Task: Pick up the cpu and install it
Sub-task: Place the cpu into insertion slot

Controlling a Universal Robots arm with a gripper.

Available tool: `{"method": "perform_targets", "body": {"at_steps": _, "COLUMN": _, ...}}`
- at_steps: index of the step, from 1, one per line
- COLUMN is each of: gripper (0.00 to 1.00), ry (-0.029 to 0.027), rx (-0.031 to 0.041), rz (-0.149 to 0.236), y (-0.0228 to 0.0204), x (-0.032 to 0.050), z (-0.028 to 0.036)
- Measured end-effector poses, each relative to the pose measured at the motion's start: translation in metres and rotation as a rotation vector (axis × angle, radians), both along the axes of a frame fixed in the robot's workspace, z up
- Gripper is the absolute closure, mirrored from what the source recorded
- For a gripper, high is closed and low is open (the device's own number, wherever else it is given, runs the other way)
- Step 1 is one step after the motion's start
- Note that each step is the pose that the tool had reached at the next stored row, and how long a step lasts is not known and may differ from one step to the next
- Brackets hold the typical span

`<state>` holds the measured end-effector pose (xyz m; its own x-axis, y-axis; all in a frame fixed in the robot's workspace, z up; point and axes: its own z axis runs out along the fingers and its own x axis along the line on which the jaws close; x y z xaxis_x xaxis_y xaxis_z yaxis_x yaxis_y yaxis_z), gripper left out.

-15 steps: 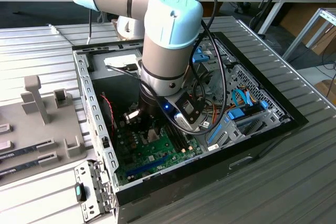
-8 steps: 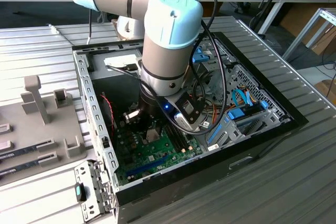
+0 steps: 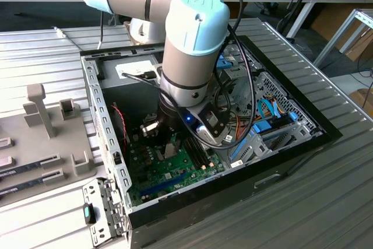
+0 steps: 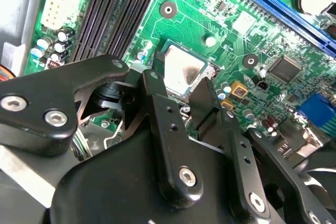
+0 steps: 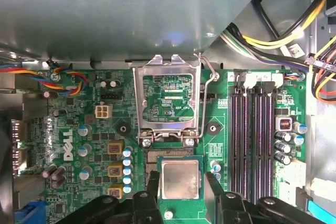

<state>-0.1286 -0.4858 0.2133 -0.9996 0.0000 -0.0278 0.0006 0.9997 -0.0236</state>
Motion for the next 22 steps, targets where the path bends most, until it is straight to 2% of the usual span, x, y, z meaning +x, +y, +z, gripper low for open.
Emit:
{"method": "perform_targets", "body": {"at_steps": 2, "gripper": 0.54, "ry": 0.0013, "rx": 0.0002, "rz": 0.000, "y": 0.0002, "x": 0.0014, "z": -0.0037}}
{"method": "perform_targets", "body": {"at_steps": 5, "gripper": 0.54, "ry": 0.0016, "rx": 0.0046, "rz": 0.000, "y": 0.0002, "x": 0.0014, "z": -0.0088}}
{"method": "perform_targets", "body": {"at_steps": 7, "gripper": 0.54, "ry": 0.0015, "rx": 0.0075, "rz": 0.000, "y": 0.0003, "x": 0.0014, "z": -0.0093}}
{"method": "perform_targets", "body": {"at_steps": 14, "gripper": 0.54, "ry": 0.0015, "rx": 0.0076, "rz": 0.000, "y": 0.0003, "x": 0.0014, "z": -0.0093}}
{"method": "perform_targets", "body": {"at_steps": 15, "gripper": 0.55, "ry": 0.0017, "rx": 0.0074, "rz": 0.001, "y": 0.0003, "x": 0.0014, "z": -0.0092}}
{"method": "perform_targets", "body": {"at_steps": 16, "gripper": 0.61, "ry": 0.0016, "rx": 0.0074, "rz": 0.001, "y": 0.0002, "x": 0.0014, "z": -0.0092}}
{"method": "perform_targets", "body": {"at_steps": 22, "gripper": 0.61, "ry": 0.0015, "rx": 0.0077, "rz": 0.001, "y": 0.0003, "x": 0.0014, "z": -0.0093}}
